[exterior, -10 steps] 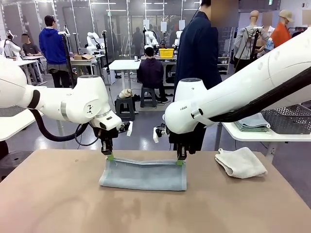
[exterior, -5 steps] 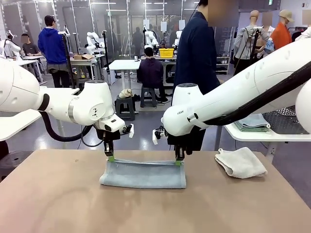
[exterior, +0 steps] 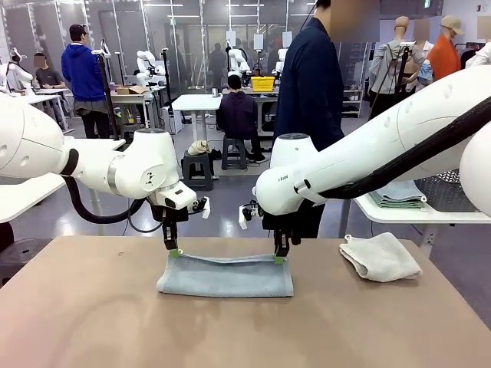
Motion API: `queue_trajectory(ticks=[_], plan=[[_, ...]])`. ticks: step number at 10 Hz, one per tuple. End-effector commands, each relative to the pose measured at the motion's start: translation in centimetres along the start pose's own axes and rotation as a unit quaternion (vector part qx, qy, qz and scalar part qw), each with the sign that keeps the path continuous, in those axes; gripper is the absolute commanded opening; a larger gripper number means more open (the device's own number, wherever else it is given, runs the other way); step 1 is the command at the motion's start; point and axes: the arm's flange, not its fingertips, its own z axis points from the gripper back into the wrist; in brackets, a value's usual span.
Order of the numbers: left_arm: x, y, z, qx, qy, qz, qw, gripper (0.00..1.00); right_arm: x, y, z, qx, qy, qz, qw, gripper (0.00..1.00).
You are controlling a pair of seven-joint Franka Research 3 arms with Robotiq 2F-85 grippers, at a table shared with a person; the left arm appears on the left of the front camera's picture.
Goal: Fold the towels and place them in the basket.
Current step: When a person lays out a Towel with hook on the table, fold it in half twice.
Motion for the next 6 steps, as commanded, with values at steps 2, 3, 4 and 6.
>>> queue_trajectory(ticks=[2, 3, 4, 6], plan=[[-1.1, -0.2, 2.2, 0.050, -0.012, 0.003, 0.999, 0.56, -0.6, 0.2, 1.6, -0.011, -0.007, 0.019, 1.000, 0.65], [-1.6, -0.5, 3.3, 0.058, -0.017, 0.005, 0.998, 0.43, -0.8, 0.5, 2.5, -0.013, -0.009, 0.021, 1.000, 0.47], [-2.2, -1.0, 4.5, 0.064, -0.026, 0.000, 0.998, 0.70, -0.8, 1.0, 3.4, -0.011, -0.014, 0.016, 1.000, 0.84], [-3.6, -3.6, 6.8, 0.059, -0.038, -0.017, 0.997, 0.70, -0.7, 3.3, 6.4, 0.018, -0.014, -0.037, 0.999, 0.84]])
